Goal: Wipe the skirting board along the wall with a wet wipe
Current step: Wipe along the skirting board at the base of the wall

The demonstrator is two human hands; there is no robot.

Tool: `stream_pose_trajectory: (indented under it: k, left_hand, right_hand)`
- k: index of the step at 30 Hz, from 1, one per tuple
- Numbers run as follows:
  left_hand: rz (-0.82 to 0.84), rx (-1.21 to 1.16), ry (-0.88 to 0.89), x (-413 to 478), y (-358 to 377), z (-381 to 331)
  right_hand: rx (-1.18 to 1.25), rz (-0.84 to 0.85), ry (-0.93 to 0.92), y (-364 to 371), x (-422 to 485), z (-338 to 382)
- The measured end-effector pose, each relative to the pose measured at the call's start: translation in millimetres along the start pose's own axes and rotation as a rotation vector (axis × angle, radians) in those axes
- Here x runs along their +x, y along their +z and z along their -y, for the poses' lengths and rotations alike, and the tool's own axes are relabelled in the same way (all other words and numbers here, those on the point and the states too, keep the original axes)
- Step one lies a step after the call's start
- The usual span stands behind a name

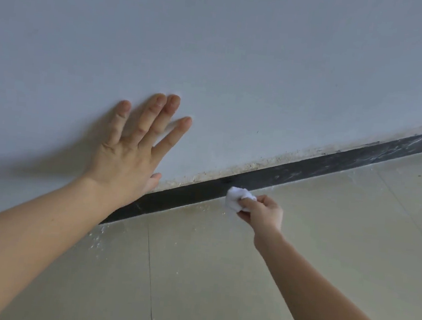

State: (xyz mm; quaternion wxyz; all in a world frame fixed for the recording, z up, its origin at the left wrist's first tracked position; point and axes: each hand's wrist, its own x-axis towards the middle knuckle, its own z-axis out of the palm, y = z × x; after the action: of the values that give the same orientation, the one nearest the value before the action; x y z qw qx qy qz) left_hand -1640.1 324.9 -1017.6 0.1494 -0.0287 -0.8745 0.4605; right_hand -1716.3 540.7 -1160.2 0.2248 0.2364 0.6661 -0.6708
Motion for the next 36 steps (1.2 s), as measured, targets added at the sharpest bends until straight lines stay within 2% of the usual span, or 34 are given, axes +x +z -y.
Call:
stream_pose_trajectory:
  k: [3,5,8,10,12,14,17,19,22,27,30,33,36]
  left_hand:
    - [-0.078,-0.121,0.055,14.7,-18.4,-16.1]
    - [-0.147,-0.129,0.08,34.9,-28.1,-21.5]
    - [-0.226,-0.111,0.106,67.7,-38.0,-21.6]
    - [-0.25,-0.128,0.132,83.3,-41.7,-22.2]
    - [-0.252,-0.122,0.159,93.1,-46.2,-24.3]
    - [-0.266,-0.134,0.162,99.0,-48.8,-29.1]
    - [-0.289,-0.135,0.174,108.9,-55.2,-37.0]
    - [-0.294,-0.123,0.203,117.5,-60.1,-40.4]
    - [-0.289,-0.126,0.212,127.6,-64.1,-43.3]
    - [-0.311,-0.063,0.194,130.4,-58.0,-48.1]
    - [-0.328,-0.029,0.187,131.2,-56.9,-50.1]
    - [-0.322,-0.019,0.181,131.0,-56.0,-49.9]
    - [-0.33,0.001,0.195,131.3,-56.3,-48.0]
  right_hand:
    - [-0.082,0.021,-0.036,21.1,3.5,-2.5]
    - [-0.085,-0.061,-0.043,18.5,18.7,8.4]
    - [0.052,-0.219,-0.001,-12.7,44.7,26.7]
    - [0.12,-0.333,-0.022,-39.8,59.2,35.5]
    - [0.121,-0.378,-0.028,-54.9,60.8,40.9]
    - [0.128,-0.283,0.004,-54.3,48.3,34.2]
    - [0.078,0.022,0.077,-30.9,14.0,11.7]
    - [-0.012,0.113,0.011,-17.9,10.0,9.3]
    - [0.024,0.0,-0.041,-23.6,36.2,31.4]
    - [0.311,-0.217,0.011,-79.0,79.8,59.5]
    - [0.357,-0.331,0.032,-97.0,83.3,64.3]
    - [0.267,-0.16,0.066,-83.8,54.2,47.0]
    - [0.138,0.094,-0.03,-50.0,26.0,39.2]
